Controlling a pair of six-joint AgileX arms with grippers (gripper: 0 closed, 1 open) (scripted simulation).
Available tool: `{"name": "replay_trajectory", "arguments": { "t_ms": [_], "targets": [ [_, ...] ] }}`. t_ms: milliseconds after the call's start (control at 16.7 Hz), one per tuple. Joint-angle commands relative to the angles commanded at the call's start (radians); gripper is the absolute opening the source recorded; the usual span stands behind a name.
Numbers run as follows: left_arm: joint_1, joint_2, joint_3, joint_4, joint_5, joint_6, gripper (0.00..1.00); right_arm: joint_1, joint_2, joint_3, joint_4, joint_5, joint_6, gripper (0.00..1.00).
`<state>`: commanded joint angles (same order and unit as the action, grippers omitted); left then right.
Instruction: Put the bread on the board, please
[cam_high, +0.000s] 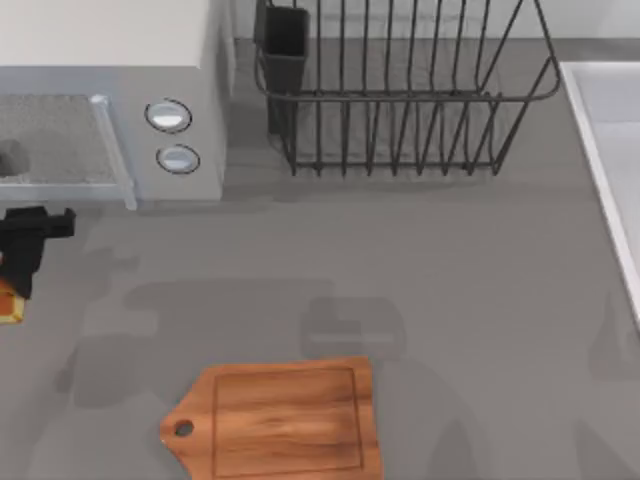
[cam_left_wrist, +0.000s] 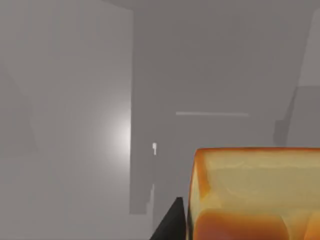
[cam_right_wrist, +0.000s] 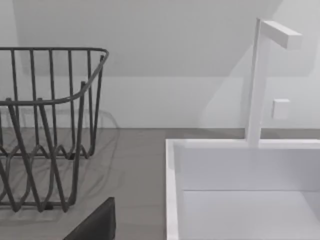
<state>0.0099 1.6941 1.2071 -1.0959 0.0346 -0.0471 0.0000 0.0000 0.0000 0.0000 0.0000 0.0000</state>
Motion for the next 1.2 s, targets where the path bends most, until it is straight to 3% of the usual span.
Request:
{"name": "replay_trajectory", "arguments": {
  "t_ms": [780, 1020, 1200],
  "targets": [
    [-0.535, 0.012, -0.11, 0.109, 0.074, -1.712, 0.0, 0.0, 0.0, 0.0, 0.0, 0.0, 0.0, 1.0],
    [-0.659, -0.036, -0.149, 0.173, 0.081, -2.055, 0.0, 0.0, 0.0, 0.0, 0.0, 0.0, 0.0, 1.0],
    [-0.715, -0.071, -0.172, 0.21, 0.081, -2.201, 0.0, 0.0, 0.0, 0.0, 0.0, 0.0, 0.0, 1.0]
  ]
}}
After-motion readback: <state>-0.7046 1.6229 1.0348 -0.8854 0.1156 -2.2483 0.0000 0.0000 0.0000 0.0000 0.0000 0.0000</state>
